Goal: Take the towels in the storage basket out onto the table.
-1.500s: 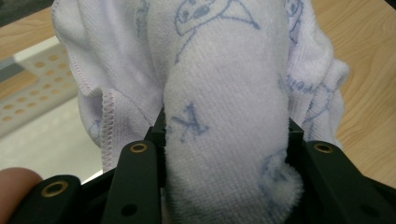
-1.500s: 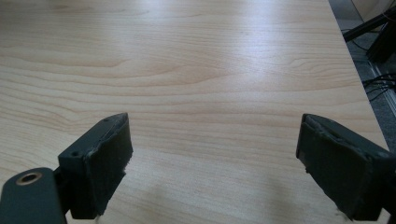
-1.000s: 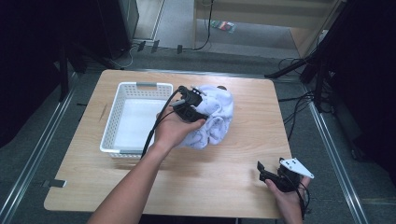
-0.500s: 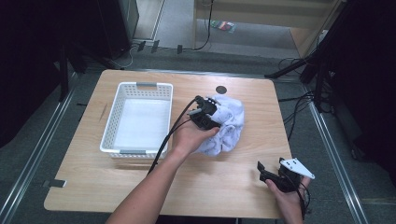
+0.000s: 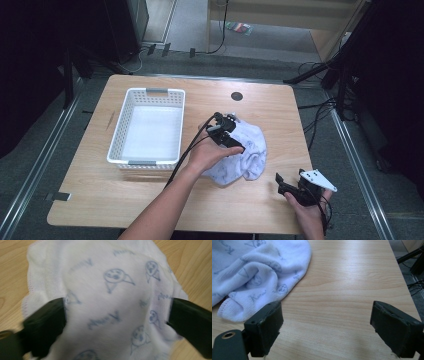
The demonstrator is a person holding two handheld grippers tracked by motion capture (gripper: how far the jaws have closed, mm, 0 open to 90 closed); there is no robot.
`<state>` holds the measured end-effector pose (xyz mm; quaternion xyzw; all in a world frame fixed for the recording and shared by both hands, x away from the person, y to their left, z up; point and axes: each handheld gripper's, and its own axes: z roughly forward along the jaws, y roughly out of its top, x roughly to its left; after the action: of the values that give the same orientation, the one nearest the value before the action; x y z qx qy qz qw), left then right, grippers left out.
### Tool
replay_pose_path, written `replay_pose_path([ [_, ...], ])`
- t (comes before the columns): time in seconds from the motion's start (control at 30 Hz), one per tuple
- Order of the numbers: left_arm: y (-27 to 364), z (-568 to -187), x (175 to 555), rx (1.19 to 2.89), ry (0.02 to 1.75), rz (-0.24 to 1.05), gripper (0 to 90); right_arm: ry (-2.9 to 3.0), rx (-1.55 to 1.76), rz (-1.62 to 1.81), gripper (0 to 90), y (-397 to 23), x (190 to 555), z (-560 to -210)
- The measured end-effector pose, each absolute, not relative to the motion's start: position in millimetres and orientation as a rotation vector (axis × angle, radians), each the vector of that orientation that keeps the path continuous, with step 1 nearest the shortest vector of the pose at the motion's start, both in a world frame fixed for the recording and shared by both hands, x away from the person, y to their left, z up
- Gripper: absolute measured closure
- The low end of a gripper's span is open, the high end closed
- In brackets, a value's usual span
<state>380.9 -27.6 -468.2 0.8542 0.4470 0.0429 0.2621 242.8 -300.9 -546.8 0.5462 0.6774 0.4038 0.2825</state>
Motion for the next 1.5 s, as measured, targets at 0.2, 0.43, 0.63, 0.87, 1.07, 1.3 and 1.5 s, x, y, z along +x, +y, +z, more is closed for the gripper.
replay_pose_path([
  [0.2,-14.4,-447.5,375.1,2.273,1.173,0.160,0.0,1.813,1.464,1.079,11.0,-300.8,242.8,-546.7],
  [0.43,5.9,-429.7,372.5,2.207,1.176,0.176,0.0,1.815,1.464,1.076,11.0,-300.4,242.9,-546.8],
  [0.63,26.0,-418.0,368.0,2.175,1.182,0.227,0.0,1.814,1.465,1.076,11.0,-300.3,242.9,-546.7],
  [0.87,59.3,-407.4,359.2,2.125,1.199,0.279,0.0,1.813,1.467,1.073,11.0,-300.0,243.0,-546.8],
  [1.07,82.3,-402.0,352.1,2.093,1.213,0.311,0.0,1.813,1.469,1.067,11.0,-299.7,242.9,-546.7],
  [1.3,117.3,-396.6,343.1,2.043,1.244,0.356,0.0,1.813,1.470,1.063,11.0,-299.5,243.0,-546.7],
  [1.5,154.1,-397.8,331.9,2.011,1.281,0.408,0.0,1.811,1.471,1.060,11.0,-299.4,243.1,-546.8],
])
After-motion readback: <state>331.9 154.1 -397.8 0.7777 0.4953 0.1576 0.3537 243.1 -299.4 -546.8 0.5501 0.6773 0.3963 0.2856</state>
